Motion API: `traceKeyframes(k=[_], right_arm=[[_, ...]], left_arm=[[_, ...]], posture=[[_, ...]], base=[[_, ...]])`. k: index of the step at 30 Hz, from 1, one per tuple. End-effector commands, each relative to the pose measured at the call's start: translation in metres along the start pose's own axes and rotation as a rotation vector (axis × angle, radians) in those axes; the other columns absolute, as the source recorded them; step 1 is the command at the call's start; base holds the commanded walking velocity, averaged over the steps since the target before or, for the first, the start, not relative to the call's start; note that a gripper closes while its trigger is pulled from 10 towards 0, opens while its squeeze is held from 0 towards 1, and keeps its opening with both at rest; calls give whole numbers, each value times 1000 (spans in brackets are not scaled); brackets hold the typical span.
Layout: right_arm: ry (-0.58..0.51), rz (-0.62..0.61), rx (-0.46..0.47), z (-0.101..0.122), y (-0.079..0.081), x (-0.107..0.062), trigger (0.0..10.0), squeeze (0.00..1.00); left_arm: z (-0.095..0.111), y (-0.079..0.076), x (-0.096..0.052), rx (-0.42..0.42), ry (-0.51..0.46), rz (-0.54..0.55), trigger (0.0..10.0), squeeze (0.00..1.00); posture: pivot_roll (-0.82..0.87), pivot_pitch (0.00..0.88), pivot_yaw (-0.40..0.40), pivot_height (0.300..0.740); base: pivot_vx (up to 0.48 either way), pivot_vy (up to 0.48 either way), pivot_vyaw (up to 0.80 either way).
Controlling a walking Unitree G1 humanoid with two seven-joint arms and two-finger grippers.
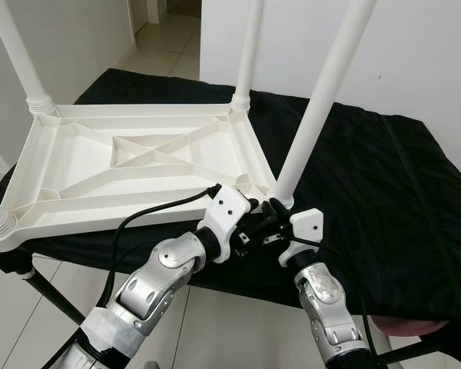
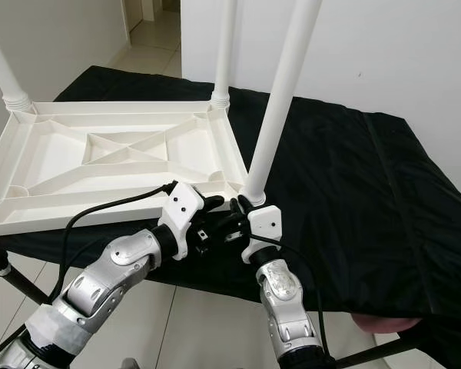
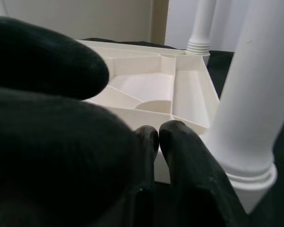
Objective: Building children table
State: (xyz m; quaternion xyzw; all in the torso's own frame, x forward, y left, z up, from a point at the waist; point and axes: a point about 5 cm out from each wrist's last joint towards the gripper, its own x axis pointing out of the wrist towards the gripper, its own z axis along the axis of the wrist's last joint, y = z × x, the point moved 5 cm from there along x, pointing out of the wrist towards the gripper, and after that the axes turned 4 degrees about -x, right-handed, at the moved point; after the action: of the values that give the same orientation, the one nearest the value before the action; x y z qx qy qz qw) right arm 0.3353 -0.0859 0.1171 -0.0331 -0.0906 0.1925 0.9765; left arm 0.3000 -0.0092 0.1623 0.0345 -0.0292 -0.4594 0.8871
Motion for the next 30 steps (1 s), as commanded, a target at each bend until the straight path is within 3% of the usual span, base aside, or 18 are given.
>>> traceKeyframes(k=[1,7,10,12,14,20,21,22,23,27,28,29,30], right_arm=[[27,13,25,-5,-3,4,10000,0],[36,11,50,-6,-11,15,10000,0],[38,-11,55,-5,-25,24,10000,0],[39,-54,51,-2,-44,31,10000,0],[39,-54,51,-2,-44,31,10000,0],[39,-108,42,2,-69,35,10000,0],[37,-132,35,4,-79,35,10000,0],[37,-132,35,4,-79,35,10000,0],[37,-159,26,6,-89,35,10000,0],[36,-176,23,7,-96,34,10000,0],[39,-199,15,7,-104,32,10000,0],[39,-199,15,7,-104,32,10000,0],[42,-216,0,7,-111,30,10000,0]], left_arm=[[-1,-9,4,43,10,-65,10000,0],[0,-8,8,70,20,-56,10000,0],[-4,-8,6,66,46,-45,10000,0],[-16,1,0,44,96,12,10000,0],[-16,1,0,44,96,12,10000,0],[-27,11,-12,77,139,55,10000,0],[-29,17,-17,115,154,76,10000,0],[-29,17,-17,115,154,76,10000,0],[-33,26,-22,178,188,108,10000,0],[-36,32,-25,224,212,132,10000,0],[-39,46,-27,252,244,201,10000,0],[-39,46,-27,252,244,201,10000,0],[-42,57,-29,261,268,258,10000,0]], posture=[[-33,0,-82,740],[-30,0,-80,740],[-28,0,-74,740],[-23,0,-71,740],[-23,0,-71,740],[-13,0,-79,740],[-10,0,-81,740],[-10,0,-81,740],[-8,0,-85,740],[-9,0,-87,740],[-9,0,-87,740],[-9,0,-87,740],[-9,0,-87,740]], base=[[0,0,0],[0,0,0],[0,0,0],[0,0,0],[0,0,0],[0,0,0],[0,0,0],[0,0,0],[0,0,0],[0,0,0],[0,0,0],[0,0,0],[0,0,0]])
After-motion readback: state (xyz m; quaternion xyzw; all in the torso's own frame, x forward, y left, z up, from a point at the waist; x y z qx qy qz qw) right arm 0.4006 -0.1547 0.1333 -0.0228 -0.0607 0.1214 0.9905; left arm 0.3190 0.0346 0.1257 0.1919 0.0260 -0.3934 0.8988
